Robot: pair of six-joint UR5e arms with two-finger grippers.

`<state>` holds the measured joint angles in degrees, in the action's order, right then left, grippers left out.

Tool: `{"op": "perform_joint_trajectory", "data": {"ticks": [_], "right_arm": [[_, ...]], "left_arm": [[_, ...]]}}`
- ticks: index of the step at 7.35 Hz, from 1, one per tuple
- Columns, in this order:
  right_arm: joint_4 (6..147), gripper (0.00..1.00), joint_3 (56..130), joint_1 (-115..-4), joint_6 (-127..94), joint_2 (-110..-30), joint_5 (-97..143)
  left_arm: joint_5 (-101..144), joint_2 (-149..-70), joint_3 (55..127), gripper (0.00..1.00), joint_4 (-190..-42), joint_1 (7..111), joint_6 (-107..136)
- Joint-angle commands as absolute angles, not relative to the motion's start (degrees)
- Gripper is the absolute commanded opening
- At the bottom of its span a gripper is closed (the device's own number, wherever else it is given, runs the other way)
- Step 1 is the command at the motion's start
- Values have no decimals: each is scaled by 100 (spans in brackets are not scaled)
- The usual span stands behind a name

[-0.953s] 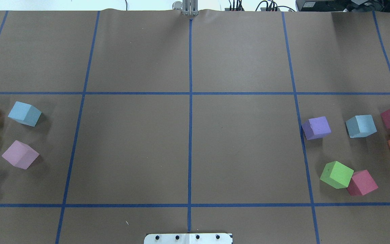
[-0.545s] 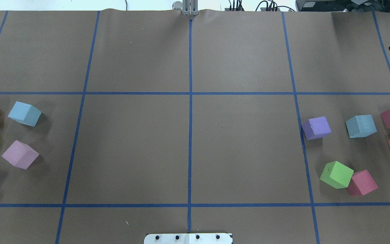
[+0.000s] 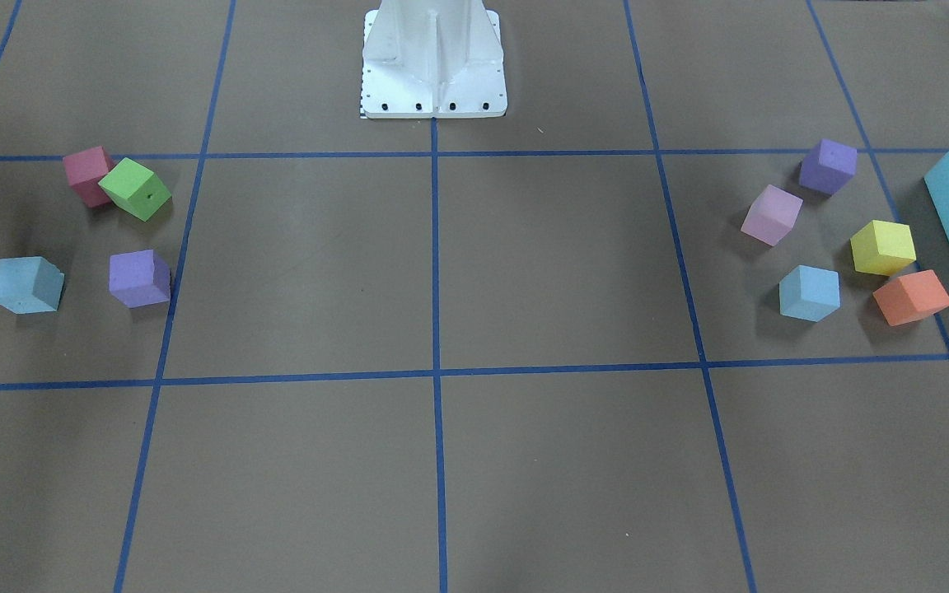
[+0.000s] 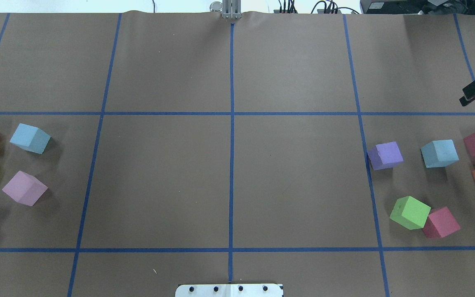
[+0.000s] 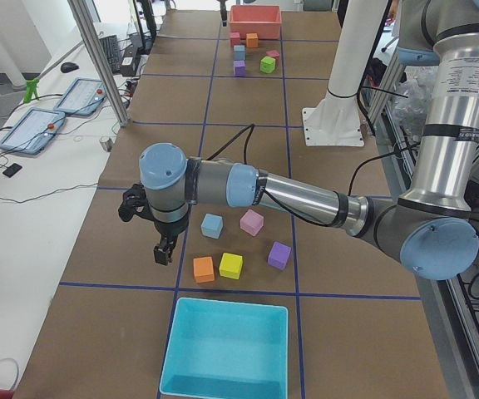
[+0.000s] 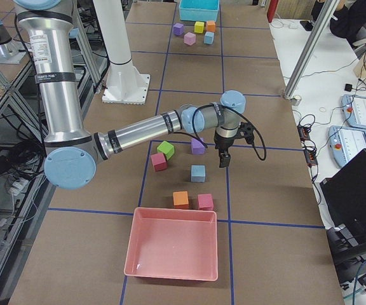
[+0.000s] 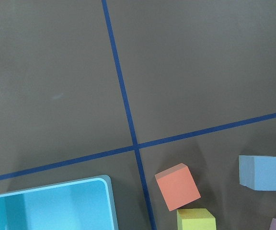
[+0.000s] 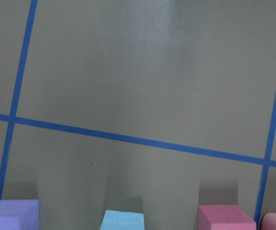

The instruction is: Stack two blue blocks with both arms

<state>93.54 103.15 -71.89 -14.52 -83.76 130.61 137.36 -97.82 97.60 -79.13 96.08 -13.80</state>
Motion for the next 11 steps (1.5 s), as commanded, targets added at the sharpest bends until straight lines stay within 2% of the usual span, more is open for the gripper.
{"op": "perform_joint_trajectory", "data": {"ticks": [1, 4, 11], "right_arm": [[8225, 100, 10354, -6735, -2184, -8936, 12886], [7306, 100, 10082, -6373, -2566, -9351, 12640], [6698, 100, 9783, -5836, -3323, -9272, 12525]], "left_arm": [[13737, -9782, 9869, 98, -7727, 9606, -1380], [13737, -9782, 9914, 98, -7708, 9606, -1380], [13737, -9782, 9914, 98, -7708, 9606, -1380]]}}
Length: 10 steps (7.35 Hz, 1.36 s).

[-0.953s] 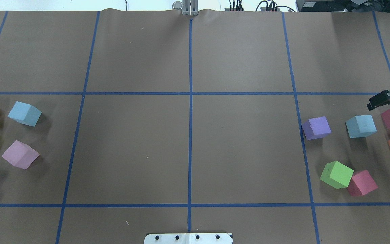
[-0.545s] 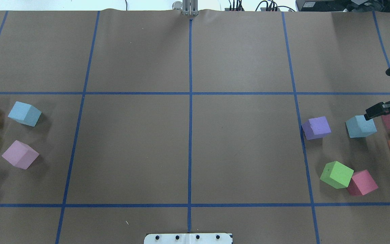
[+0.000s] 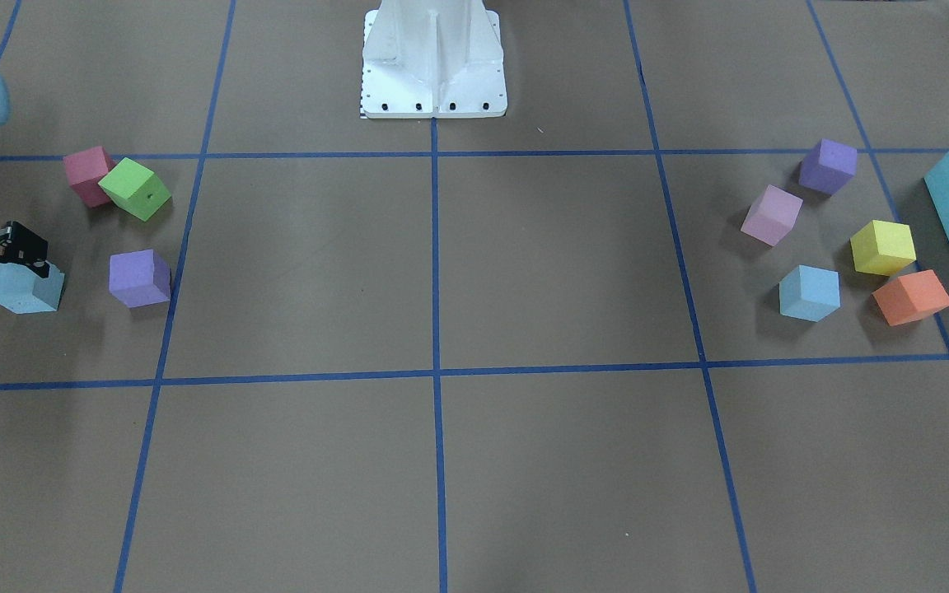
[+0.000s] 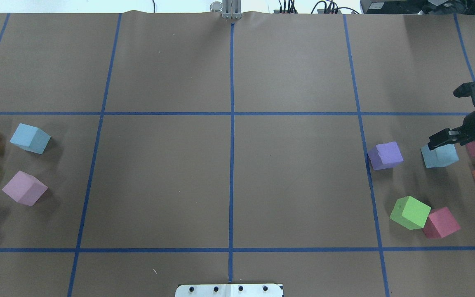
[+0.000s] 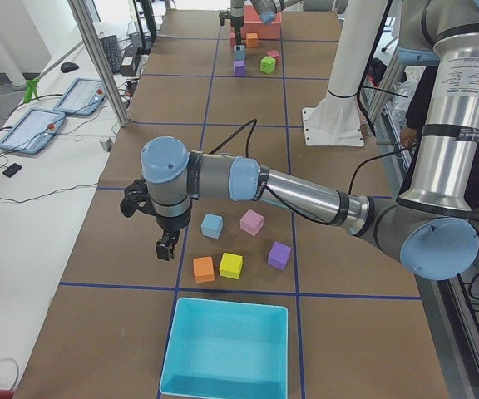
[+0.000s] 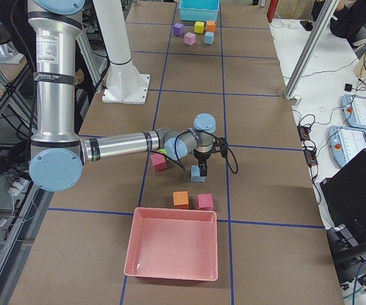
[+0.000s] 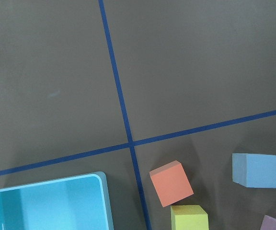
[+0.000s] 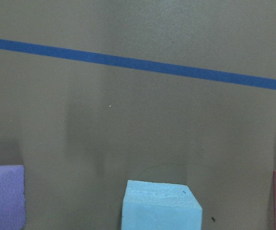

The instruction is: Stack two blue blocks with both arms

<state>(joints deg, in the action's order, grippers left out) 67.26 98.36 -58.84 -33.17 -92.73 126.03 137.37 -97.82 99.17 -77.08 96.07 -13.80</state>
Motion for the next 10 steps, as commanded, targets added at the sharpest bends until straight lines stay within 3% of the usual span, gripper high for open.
{"op": "perform_joint_trajectory", "data": {"ticks": [1, 4, 10], "right_arm": [[6697, 100, 9721, -5827, -3305, -9272, 12481], [6225, 100, 9345, -5810, -3304, -9264, 12384], [6161, 98, 9325, -5687, -3410, -9255, 12384]], "left_arm": [[13737, -9782, 9923, 98, -7708, 9606, -1380], [13737, -9782, 9932, 98, -7708, 9606, -1380], [13729, -9782, 9914, 98, -7708, 9606, -1380]]}}
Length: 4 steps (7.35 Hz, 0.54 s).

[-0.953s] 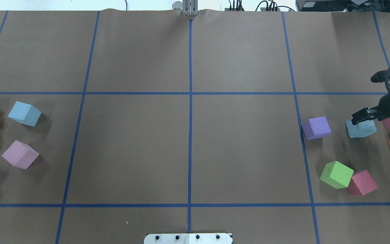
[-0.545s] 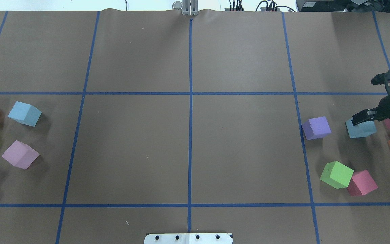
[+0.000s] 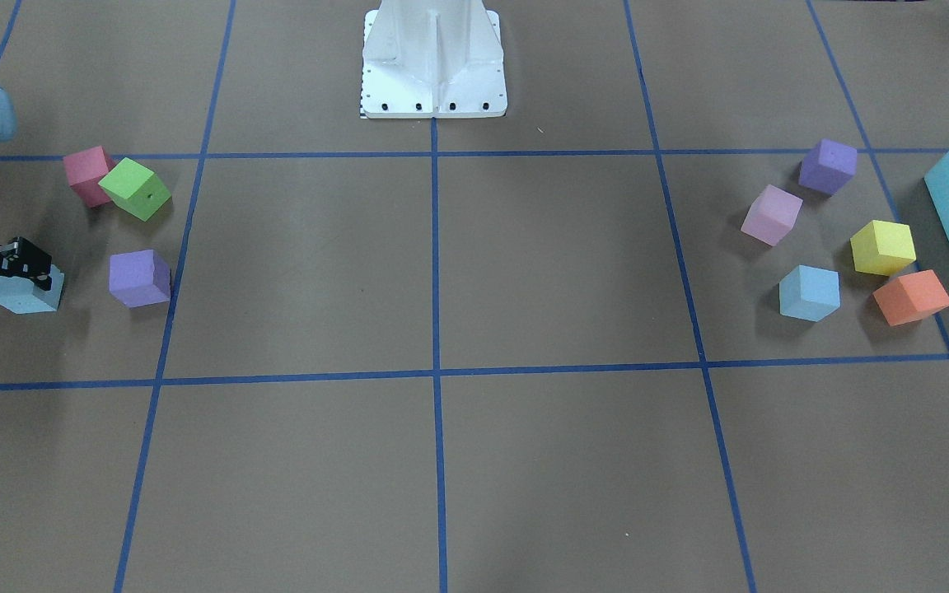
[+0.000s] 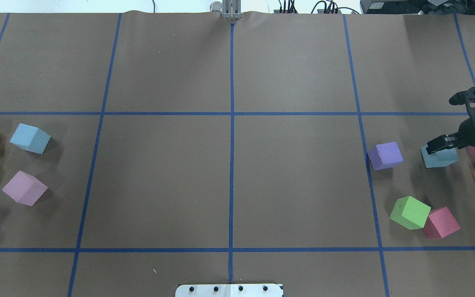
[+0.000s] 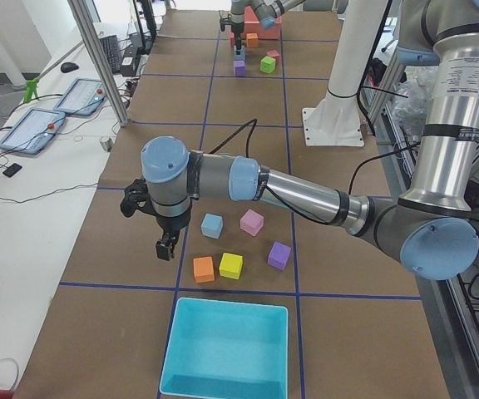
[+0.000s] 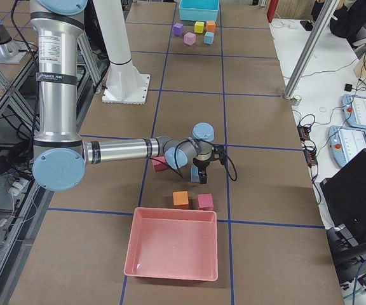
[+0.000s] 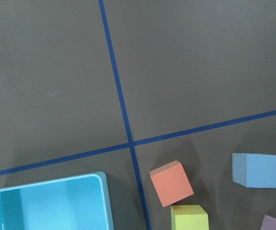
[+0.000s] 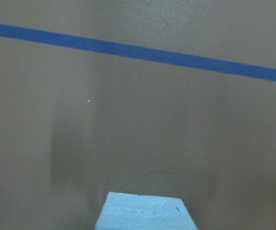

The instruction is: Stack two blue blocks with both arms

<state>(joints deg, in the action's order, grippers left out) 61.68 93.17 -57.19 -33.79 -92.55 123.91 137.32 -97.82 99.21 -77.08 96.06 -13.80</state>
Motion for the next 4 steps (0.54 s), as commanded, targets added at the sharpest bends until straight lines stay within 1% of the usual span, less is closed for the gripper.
{"op": "perform_joint_trajectory", "data": {"ticks": [1, 4], "right_arm": [[6039, 92, 9325, -5660, -3515, -9255, 12384], [5722, 80, 9308, -5484, -3911, -9264, 12349]], "left_arm": [[13729, -9782, 9923, 98, -7708, 9606, -1380], [13729, -9782, 9914, 98, -7708, 9606, -1380]]}}
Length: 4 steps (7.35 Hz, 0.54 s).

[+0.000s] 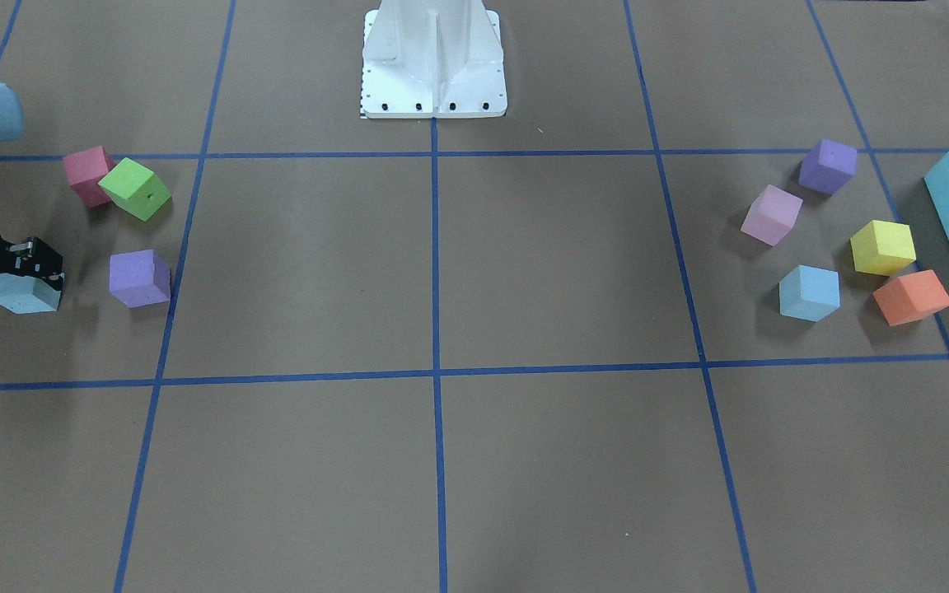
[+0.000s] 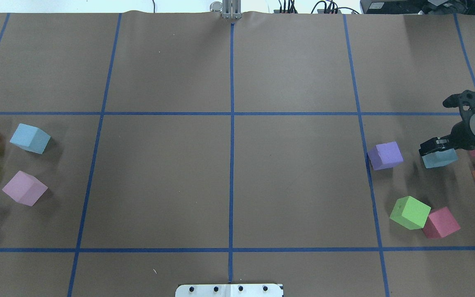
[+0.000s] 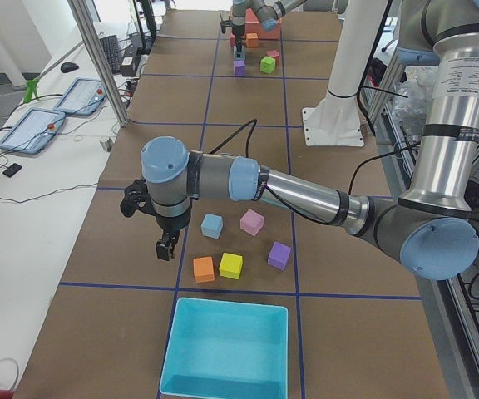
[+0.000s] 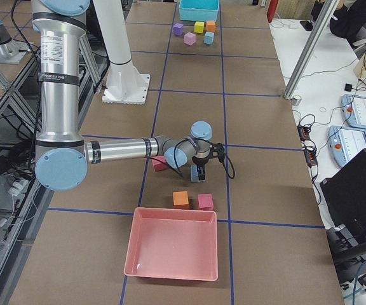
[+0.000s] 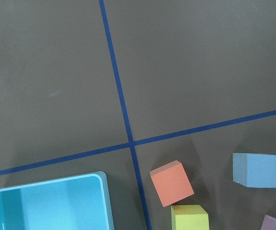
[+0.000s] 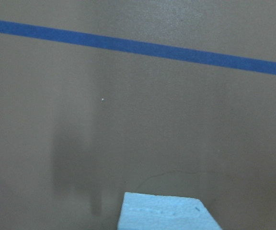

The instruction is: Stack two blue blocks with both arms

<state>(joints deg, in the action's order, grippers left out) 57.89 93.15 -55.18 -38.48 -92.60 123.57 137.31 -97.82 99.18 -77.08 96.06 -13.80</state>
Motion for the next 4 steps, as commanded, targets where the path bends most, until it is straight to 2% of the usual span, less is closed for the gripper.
{"op": "perform_joint_trajectory", "data": {"ticks": [1, 3, 4], "right_arm": [[5722, 68, 9308, -5484, -3911, -9255, 12323], [5713, 53, 9299, -5484, -3902, -9264, 12305], [5713, 51, 9308, -5484, -3911, -9255, 12296]], "left_arm": [[13729, -9782, 9914, 98, -7708, 9606, -1380], [13729, -9782, 9923, 98, -7708, 9606, -1380], [13737, -9782, 9923, 98, -7708, 9615, -1380]]}}
